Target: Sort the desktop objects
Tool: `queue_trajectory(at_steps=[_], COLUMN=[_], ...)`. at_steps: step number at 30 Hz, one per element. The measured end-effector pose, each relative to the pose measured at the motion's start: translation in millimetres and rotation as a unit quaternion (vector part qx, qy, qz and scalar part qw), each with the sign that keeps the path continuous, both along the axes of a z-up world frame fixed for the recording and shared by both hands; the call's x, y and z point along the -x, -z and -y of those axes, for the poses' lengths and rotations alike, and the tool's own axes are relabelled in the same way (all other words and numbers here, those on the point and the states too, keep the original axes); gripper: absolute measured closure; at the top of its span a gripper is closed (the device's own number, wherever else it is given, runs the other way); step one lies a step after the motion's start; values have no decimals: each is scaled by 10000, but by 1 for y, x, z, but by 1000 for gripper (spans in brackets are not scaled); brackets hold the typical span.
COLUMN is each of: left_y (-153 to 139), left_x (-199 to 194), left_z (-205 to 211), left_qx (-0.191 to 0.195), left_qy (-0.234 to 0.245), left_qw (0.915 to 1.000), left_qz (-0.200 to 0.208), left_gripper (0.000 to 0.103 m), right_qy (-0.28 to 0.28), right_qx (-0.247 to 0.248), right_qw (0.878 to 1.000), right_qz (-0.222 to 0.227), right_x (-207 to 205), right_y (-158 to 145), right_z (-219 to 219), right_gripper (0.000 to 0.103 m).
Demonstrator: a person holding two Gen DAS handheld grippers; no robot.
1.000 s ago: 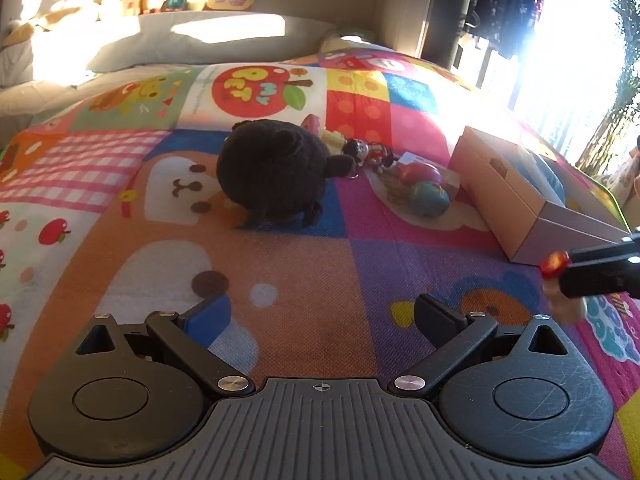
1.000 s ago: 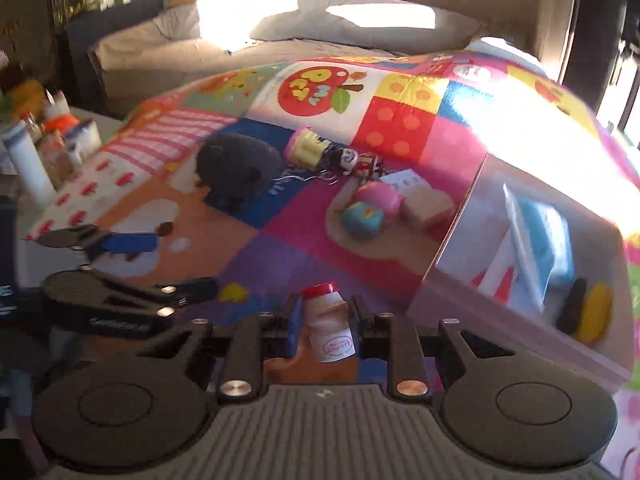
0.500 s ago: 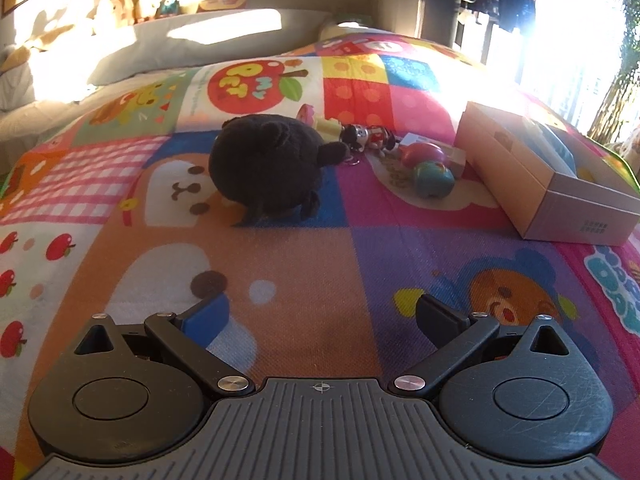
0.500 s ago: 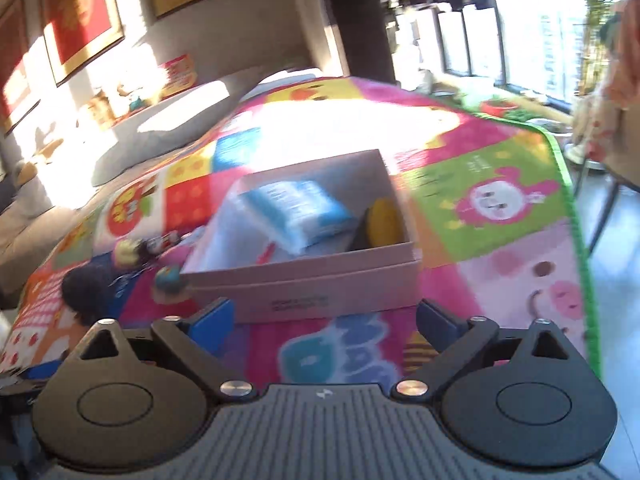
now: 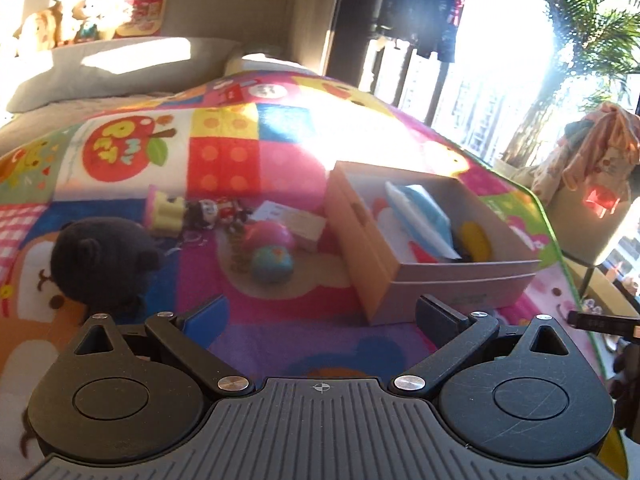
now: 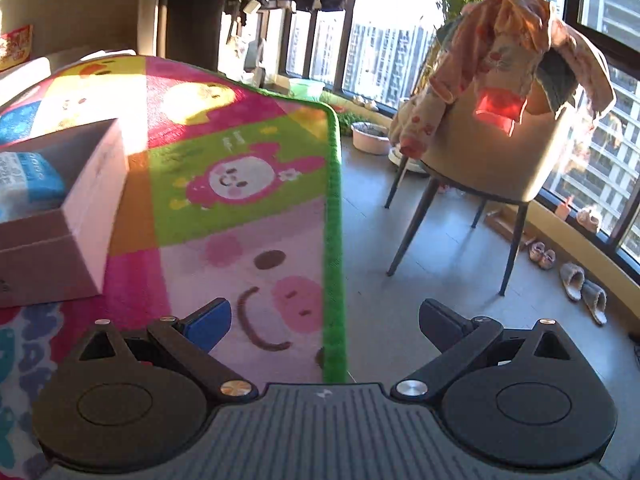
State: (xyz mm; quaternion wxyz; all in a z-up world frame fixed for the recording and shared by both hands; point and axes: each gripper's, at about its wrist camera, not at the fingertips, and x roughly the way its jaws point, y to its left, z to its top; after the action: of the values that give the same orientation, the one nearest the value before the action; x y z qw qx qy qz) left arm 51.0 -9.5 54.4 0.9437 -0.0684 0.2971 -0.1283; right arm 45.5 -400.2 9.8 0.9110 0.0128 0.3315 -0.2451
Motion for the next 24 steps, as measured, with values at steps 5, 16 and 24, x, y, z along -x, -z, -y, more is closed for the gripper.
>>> queue_trajectory(at_steps=[5, 16, 24], left_y=[8, -1, 2], left_x=[19, 43, 58], left_z=[12, -31, -90], left_qx=[274, -735, -988], left_qy=[194, -526, -1520], left_qw=[9993, 9958, 9834], left_qz=[-173, 118, -19], left_gripper=[1, 1, 1], right_qy=[34, -1542, -3796], right_qx=[-230, -648, -127], right_qw=[9996, 9859, 9251], right_qz=[-133, 81, -25], right_x=[7, 69, 70], right_y=[9, -6, -15], right_z=[-11, -150, -262], right_gripper=[3, 4, 5])
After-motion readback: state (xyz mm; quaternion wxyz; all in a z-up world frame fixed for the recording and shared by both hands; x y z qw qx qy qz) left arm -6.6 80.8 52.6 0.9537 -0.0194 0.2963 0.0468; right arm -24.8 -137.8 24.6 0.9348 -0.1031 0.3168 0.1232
